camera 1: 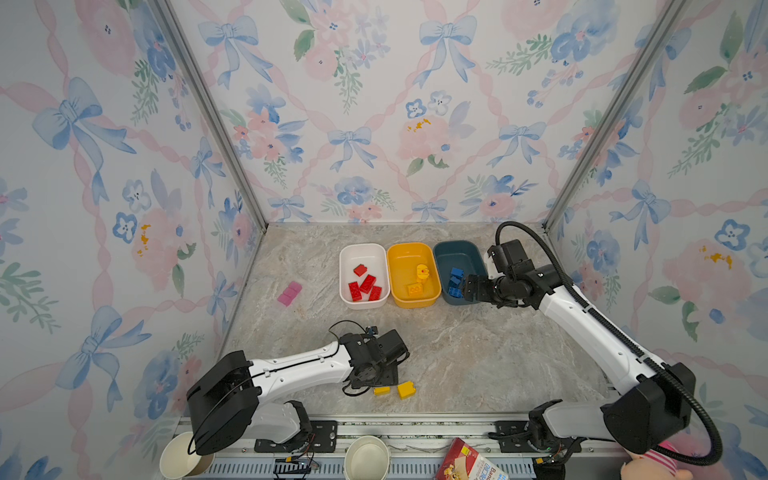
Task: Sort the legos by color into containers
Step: 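Lower the left gripper onto a yellow brick while the right withdraws, then close the left gripper on the yellow brick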
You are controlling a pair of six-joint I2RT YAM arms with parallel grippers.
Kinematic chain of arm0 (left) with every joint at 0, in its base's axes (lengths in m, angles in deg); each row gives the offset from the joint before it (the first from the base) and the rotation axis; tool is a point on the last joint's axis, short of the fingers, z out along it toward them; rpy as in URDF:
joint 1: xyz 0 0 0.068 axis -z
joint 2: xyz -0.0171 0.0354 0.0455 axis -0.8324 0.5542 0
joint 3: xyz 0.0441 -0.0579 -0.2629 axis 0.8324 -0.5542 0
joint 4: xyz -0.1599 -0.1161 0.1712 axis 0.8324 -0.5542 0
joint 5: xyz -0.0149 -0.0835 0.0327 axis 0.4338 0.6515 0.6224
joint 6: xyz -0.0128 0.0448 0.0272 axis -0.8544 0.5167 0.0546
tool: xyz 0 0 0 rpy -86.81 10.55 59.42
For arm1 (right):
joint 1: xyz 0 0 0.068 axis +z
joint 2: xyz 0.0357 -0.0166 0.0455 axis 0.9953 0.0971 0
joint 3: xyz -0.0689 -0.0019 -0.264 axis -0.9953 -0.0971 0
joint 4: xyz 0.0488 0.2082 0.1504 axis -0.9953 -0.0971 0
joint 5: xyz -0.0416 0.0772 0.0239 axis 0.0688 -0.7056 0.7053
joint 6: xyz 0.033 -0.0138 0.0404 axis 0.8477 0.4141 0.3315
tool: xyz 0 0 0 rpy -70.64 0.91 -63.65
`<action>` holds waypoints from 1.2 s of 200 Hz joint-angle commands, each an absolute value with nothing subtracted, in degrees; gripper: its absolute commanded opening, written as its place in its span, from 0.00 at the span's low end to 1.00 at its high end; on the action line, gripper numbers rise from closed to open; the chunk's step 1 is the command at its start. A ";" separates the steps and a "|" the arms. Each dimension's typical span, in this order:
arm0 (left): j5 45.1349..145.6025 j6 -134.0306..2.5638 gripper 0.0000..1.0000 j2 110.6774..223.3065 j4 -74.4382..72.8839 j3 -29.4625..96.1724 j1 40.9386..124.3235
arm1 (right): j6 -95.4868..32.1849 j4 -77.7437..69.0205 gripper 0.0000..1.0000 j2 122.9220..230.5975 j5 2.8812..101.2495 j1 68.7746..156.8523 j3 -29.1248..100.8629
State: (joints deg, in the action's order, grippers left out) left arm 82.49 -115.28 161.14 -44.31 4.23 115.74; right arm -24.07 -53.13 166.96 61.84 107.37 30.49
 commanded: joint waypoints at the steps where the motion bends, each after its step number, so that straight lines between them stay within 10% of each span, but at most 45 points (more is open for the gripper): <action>1: 83.43 -117.10 0.77 162.89 -45.18 5.20 116.73 | -23.60 -56.13 0.97 165.54 61.59 107.77 30.44; 159: 85.03 -116.55 0.60 168.62 -44.80 6.24 117.24 | -22.38 -56.63 0.97 163.90 61.68 107.94 30.01; 240: 84.59 -115.32 0.35 167.57 -45.04 5.75 116.47 | -21.32 -55.90 0.97 163.59 62.07 108.06 29.66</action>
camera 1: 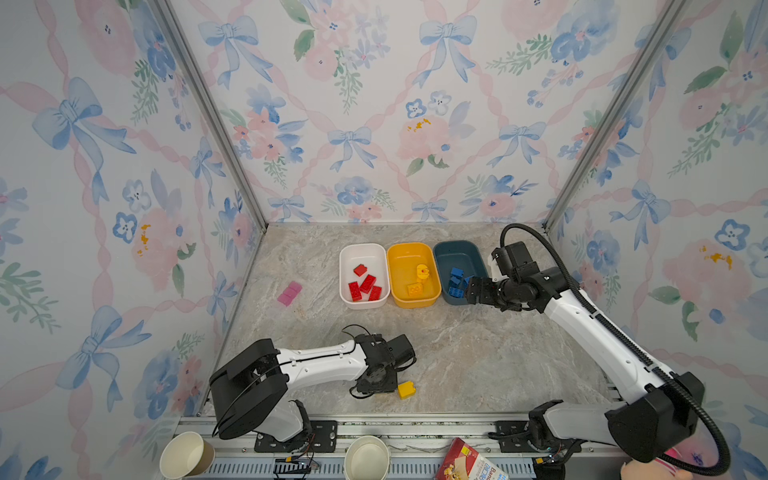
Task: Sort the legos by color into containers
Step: 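Close the left gripper on the yellow brick, then carry the yellow brick with the left gripper over the yellow bin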
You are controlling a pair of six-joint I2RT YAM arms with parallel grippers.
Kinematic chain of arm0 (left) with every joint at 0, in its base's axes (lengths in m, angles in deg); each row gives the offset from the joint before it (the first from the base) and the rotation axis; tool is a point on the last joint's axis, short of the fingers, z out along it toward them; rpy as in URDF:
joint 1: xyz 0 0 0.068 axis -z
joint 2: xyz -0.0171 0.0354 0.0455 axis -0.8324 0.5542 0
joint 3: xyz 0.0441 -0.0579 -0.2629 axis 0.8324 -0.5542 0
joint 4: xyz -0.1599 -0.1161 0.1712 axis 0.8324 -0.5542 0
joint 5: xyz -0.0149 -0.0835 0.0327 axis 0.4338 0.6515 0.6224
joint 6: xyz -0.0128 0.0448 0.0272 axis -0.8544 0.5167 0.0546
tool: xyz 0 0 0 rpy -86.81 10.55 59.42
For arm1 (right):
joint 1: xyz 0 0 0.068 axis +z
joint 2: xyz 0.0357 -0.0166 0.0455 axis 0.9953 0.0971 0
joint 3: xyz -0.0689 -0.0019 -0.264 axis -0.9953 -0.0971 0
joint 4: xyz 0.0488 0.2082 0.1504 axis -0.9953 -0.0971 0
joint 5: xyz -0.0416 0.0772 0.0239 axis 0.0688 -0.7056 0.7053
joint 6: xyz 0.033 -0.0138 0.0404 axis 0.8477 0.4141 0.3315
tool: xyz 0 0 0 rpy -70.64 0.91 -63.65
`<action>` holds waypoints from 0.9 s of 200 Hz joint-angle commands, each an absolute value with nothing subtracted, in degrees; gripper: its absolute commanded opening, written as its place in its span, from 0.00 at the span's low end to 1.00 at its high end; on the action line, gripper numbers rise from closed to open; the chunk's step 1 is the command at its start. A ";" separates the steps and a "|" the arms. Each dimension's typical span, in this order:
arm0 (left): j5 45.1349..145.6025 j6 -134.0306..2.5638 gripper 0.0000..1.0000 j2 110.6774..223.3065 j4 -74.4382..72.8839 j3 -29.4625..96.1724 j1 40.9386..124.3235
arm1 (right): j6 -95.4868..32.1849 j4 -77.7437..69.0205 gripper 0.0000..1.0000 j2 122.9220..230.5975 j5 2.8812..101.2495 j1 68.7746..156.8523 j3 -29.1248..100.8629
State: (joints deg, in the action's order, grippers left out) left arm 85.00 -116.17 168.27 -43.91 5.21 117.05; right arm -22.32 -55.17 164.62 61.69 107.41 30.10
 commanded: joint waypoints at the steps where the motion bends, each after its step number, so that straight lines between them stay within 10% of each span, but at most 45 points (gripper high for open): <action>1: 84.55 -115.31 0.35 167.48 -45.01 5.79 116.51 | -21.36 -55.91 0.97 163.54 62.05 108.07 29.69; 78: 76.00 -109.63 0.29 165.35 -47.23 15.47 110.27 | -19.84 -55.52 0.97 161.54 60.03 108.41 27.02; 180: 67.28 -91.23 0.27 189.21 -46.27 50.75 100.41 | -16.36 -52.87 0.97 161.13 60.51 112.46 24.41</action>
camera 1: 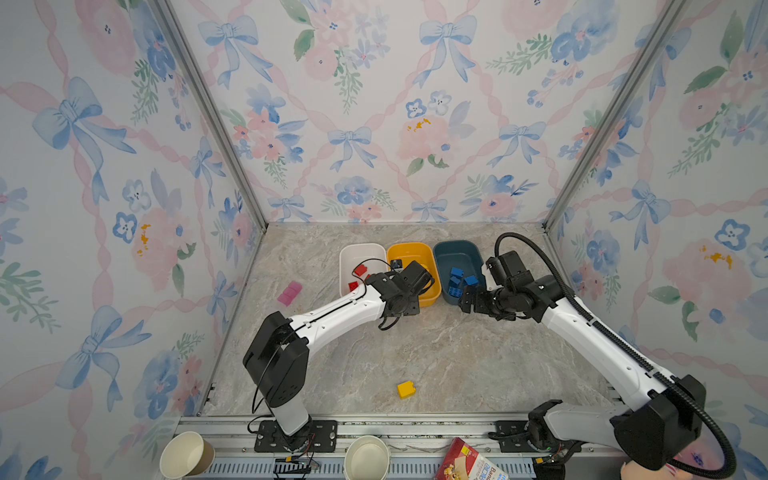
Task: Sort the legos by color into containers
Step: 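Carry the yellow brick with the left gripper over the yellow bin, then open the left gripper over the yellow bin while the right approaches the last yellow brick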
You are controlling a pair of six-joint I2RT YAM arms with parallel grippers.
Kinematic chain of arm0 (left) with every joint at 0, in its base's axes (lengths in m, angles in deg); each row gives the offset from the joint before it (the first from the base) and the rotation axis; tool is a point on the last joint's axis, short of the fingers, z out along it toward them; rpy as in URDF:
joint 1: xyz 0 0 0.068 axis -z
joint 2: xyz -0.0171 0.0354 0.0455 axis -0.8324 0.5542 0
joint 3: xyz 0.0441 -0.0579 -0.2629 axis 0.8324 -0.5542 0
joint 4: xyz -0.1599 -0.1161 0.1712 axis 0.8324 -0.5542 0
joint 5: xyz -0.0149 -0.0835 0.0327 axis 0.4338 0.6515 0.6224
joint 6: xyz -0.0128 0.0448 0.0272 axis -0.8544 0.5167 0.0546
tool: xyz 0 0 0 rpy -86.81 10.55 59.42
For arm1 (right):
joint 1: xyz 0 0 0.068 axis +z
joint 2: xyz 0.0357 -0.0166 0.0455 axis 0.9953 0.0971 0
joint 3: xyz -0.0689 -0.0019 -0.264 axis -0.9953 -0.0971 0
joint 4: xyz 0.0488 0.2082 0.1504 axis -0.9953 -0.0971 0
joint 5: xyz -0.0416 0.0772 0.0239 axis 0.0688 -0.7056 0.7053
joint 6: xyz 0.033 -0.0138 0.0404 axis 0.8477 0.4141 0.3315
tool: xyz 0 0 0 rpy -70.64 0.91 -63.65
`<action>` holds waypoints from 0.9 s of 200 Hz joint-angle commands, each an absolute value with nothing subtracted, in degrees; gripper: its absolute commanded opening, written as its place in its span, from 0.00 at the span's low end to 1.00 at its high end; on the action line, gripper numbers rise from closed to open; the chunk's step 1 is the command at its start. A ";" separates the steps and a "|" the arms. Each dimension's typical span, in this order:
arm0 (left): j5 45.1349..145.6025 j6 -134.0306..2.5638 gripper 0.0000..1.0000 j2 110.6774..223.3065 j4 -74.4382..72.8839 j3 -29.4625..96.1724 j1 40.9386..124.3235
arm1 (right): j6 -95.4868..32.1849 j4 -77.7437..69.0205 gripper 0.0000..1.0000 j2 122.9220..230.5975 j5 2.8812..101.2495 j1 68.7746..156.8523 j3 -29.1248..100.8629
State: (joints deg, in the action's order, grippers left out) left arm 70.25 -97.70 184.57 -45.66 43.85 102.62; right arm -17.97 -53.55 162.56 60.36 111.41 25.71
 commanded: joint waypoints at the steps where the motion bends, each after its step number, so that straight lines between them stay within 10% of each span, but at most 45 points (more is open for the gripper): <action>1: 67.23 -91.09 0.27 189.46 -46.25 51.05 100.35 | -16.38 -52.86 0.97 161.08 60.52 112.51 24.38; 109: 70.30 -85.82 0.27 213.71 -45.74 74.85 94.06 | -14.90 -52.85 0.98 158.53 61.07 113.17 20.87; 180: 71.06 -85.35 0.55 215.94 -45.10 76.05 92.64 | -14.20 -52.32 0.98 159.62 61.06 113.74 20.42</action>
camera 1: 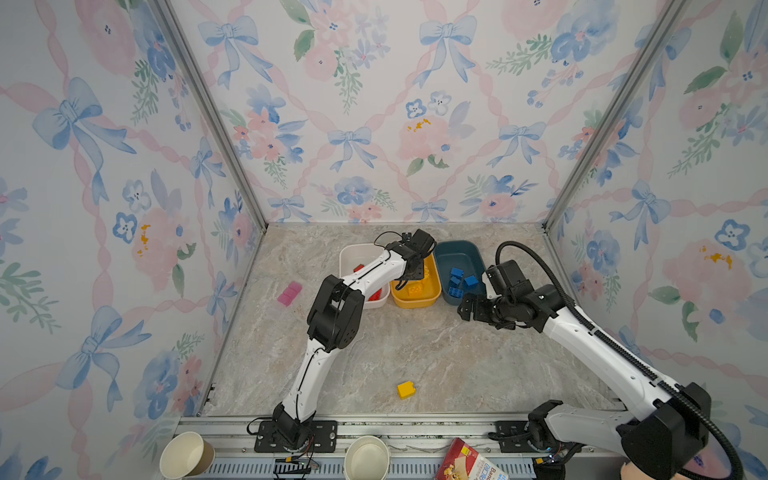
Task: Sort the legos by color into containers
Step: 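Open the left gripper over the yellow bin while the right approaches the last yellow brick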
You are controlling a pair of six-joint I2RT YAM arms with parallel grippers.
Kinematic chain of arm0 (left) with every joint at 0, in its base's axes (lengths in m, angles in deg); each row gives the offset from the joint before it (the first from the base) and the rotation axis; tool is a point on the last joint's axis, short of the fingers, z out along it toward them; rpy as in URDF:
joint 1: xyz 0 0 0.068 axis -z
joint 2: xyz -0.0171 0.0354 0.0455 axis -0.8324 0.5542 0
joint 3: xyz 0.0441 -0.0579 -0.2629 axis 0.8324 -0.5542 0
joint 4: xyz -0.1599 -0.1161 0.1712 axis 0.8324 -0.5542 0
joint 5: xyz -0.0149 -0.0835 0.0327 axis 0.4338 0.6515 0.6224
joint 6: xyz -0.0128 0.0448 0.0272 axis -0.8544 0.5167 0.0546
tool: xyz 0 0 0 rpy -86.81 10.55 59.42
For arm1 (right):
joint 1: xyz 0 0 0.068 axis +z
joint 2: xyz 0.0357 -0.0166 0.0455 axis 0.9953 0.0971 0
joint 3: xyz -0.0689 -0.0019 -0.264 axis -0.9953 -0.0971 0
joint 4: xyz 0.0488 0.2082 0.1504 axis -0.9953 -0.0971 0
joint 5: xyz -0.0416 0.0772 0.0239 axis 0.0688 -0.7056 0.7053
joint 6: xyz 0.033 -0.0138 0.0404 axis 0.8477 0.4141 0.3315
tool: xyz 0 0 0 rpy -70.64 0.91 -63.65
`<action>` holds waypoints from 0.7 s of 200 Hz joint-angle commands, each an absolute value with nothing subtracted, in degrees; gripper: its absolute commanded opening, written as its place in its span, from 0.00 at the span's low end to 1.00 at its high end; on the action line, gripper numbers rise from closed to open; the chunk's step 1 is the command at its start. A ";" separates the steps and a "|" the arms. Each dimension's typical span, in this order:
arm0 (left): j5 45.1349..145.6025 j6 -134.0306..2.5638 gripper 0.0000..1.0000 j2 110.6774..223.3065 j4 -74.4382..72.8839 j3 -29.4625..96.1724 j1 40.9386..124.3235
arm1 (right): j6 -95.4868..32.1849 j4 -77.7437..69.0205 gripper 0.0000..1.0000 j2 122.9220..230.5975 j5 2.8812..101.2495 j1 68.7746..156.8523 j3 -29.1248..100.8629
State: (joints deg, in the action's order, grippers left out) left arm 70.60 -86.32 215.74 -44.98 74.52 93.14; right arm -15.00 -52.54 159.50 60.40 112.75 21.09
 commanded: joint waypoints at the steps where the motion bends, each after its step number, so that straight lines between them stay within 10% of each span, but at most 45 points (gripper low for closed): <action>1: 71.10 -85.39 0.55 215.96 -45.09 76.01 92.64 | -14.20 -52.32 0.98 159.62 61.06 113.76 20.41; 140: 75.18 -87.95 0.69 198.75 -36.96 57.87 92.73 | -11.25 -53.62 1.00 159.36 63.05 122.21 17.96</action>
